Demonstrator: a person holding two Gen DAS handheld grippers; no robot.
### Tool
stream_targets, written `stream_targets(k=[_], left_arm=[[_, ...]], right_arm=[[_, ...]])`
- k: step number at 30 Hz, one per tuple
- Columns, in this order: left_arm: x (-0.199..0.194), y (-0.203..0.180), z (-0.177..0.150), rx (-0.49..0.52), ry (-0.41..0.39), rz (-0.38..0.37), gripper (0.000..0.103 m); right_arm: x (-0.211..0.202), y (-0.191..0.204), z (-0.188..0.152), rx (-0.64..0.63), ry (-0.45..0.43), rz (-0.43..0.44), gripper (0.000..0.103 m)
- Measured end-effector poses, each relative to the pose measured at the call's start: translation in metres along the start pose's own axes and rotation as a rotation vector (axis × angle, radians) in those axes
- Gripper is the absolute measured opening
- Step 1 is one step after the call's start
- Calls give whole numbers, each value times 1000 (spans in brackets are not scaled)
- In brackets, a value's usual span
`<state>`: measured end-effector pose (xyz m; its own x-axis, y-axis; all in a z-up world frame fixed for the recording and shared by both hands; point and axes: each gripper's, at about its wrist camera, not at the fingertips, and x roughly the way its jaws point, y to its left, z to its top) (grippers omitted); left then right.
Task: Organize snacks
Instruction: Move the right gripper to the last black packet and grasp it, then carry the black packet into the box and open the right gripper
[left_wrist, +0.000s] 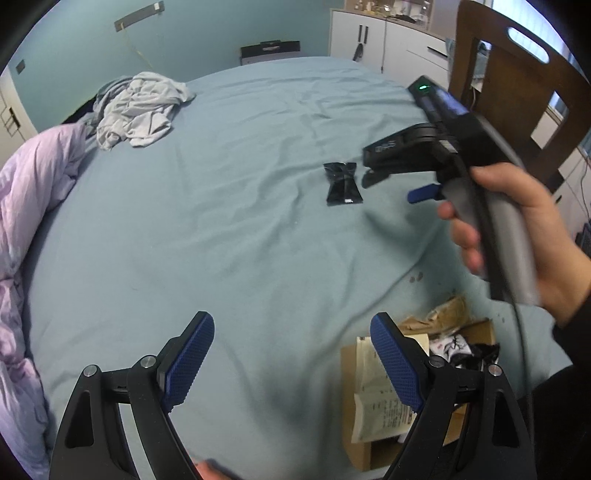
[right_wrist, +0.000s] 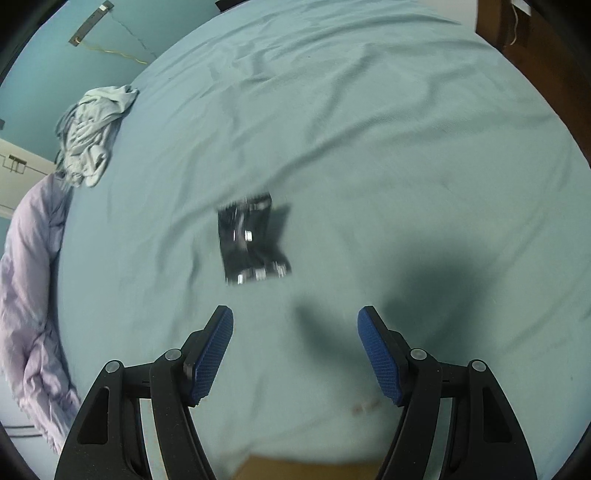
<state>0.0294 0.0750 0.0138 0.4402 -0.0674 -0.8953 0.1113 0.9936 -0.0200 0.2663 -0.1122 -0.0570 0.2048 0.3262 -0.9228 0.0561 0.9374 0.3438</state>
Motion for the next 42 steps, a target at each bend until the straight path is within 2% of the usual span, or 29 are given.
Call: stream_targets(k=[7, 11, 13, 15, 19, 24, 30, 35, 39, 42], left_arm=[[7, 11, 3, -35, 12, -52, 88], [15, 8, 2, -14, 30, -53, 88], [16, 5, 1, -3, 35, -48, 88], [16, 1, 0, 10, 33, -42, 88], [16, -3, -3, 29, 28, -11, 88], [17, -10, -10, 50, 33, 27, 88], [16, -26, -21, 91, 50, 18, 88], [13, -47, -32, 160, 50, 39, 88], [13, -58, -38, 196, 59, 35, 88], [16, -65, -44, 221, 72, 52, 88]], right_arm=[[54, 26, 27, 16, 36, -22, 69], [75, 41, 28, -32, 22, -93, 68], [74, 49, 23, -89, -3, -106, 40], [71, 52, 15, -135, -4, -108, 34], [40, 38, -12, -164, -49, -68, 33], [-15, 3, -58, -173, -92, -10, 33], [-72, -28, -121, -174, -137, 32, 33], [-101, -49, -167, -223, -164, 21, 33], [-114, -44, -192, -281, -187, -21, 33], [-117, -44, -214, -296, -182, -15, 33]])
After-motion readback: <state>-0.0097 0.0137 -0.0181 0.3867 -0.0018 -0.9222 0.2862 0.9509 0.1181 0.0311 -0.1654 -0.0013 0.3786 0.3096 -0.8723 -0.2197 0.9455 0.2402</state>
